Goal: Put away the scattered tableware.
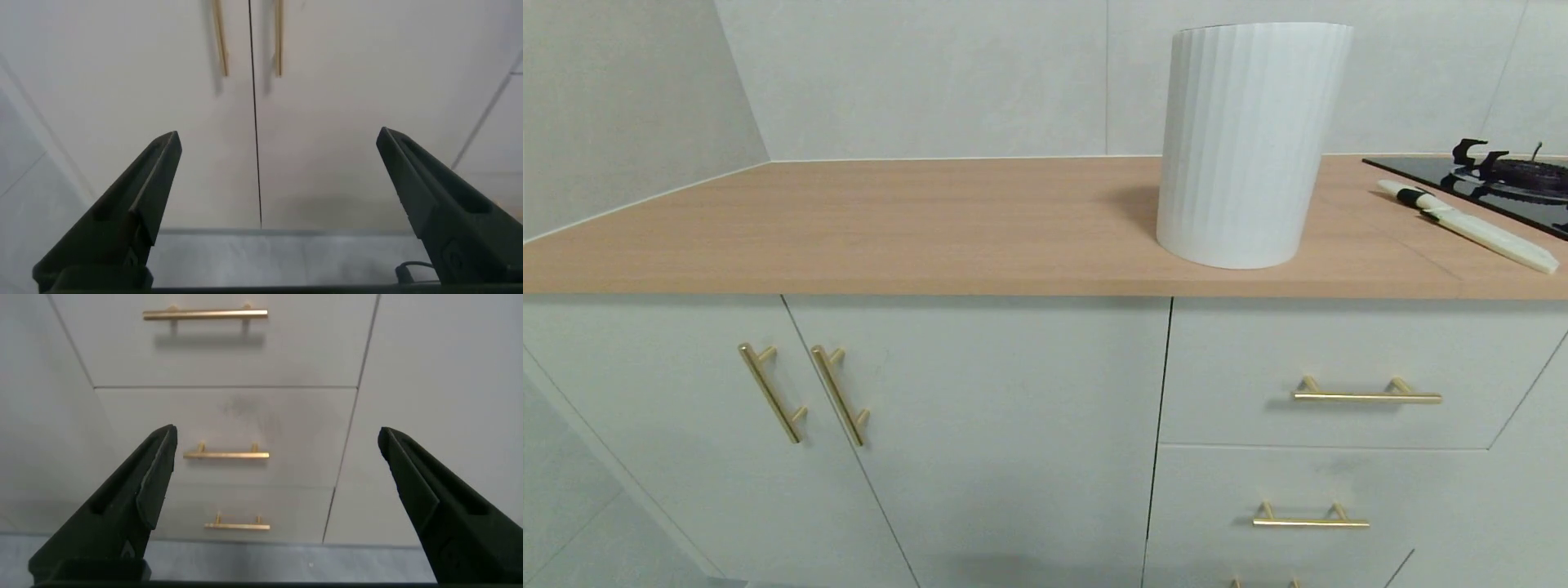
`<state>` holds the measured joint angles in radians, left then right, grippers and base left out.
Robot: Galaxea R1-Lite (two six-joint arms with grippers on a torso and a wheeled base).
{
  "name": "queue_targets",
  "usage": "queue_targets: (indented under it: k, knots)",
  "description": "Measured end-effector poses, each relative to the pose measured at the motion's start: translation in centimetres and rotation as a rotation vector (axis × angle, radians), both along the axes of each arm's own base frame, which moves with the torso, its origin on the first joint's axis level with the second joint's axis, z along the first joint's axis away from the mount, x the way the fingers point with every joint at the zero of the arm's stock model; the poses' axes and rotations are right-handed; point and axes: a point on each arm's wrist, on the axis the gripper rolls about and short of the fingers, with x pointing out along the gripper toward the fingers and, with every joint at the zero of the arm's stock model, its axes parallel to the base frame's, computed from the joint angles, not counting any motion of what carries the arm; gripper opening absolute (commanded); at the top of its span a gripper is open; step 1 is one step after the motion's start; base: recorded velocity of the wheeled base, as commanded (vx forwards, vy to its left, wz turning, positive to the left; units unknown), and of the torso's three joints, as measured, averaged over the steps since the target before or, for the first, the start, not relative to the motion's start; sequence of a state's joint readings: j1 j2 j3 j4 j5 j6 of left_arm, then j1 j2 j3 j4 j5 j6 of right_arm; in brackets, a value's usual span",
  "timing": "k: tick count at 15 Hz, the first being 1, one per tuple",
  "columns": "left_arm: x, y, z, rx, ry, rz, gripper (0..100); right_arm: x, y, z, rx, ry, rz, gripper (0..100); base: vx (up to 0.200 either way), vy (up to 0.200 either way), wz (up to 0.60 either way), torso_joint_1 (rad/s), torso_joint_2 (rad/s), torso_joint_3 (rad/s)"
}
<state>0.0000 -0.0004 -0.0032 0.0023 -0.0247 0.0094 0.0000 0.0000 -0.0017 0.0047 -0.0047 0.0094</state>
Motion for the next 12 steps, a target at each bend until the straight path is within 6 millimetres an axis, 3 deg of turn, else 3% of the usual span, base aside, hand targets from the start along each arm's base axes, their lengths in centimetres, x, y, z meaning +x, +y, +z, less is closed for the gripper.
queue_targets:
  k: [3, 6, 12]
  knots:
    - [0.0, 0.0, -0.02, -0.001, 0.001, 0.0, 100, 0.0, 0.0, -0.01, 0.0, 0.0, -0.001, 100, 0.0, 0.0, 0.0, 0.0, 0.0, 0.0]
    - [0.0, 0.0, 0.01, -0.001, 0.0, 0.001, 100, 0.0, 0.0, -0.01, 0.0, 0.0, -0.001, 100, 0.0, 0.0, -0.6, 0.006, 0.0, 0.002]
    - [0.0, 0.0, -0.01, -0.002, 0.001, 0.001, 100, 0.0, 0.0, -0.01, 0.0, 0.0, -0.001, 100, 0.0, 0.0, 0.0, 0.0, 0.0, 0.0]
